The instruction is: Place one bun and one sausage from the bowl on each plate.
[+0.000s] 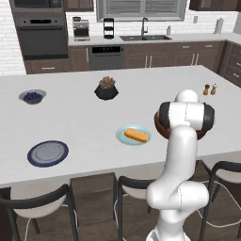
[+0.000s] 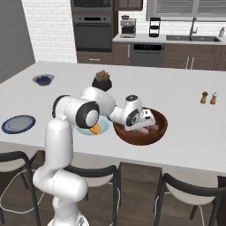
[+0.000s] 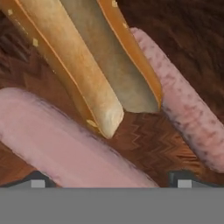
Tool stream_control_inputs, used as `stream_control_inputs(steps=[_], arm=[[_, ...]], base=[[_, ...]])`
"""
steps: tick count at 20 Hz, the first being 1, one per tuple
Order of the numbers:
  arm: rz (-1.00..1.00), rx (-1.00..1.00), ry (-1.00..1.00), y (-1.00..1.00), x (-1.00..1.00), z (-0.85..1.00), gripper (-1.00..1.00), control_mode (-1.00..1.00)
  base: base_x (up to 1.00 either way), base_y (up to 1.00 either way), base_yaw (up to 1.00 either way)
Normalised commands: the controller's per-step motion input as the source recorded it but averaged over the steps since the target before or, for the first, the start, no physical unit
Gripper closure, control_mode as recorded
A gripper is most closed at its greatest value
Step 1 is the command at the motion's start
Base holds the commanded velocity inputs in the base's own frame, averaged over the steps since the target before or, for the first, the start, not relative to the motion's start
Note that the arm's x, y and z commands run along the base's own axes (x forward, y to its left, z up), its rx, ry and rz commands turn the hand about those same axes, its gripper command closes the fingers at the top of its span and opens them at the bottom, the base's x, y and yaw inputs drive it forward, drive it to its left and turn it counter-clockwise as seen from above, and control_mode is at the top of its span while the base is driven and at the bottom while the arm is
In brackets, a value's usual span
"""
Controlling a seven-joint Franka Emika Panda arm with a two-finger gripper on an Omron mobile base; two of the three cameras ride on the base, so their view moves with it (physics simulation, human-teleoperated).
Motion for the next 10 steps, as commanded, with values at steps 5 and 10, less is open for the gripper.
stream_control_inputs(steps=[5, 10], arm=[[0.07, -0.12, -0.07, -0.03, 0.01, -0.78, 1.0, -1.0], [0.02, 0.0, -0.06, 0.13, -0.32, 0.42, 1.0, -1.0]], base=[[0.0, 0.0, 0.0], [0.0, 0.0, 0.0]])
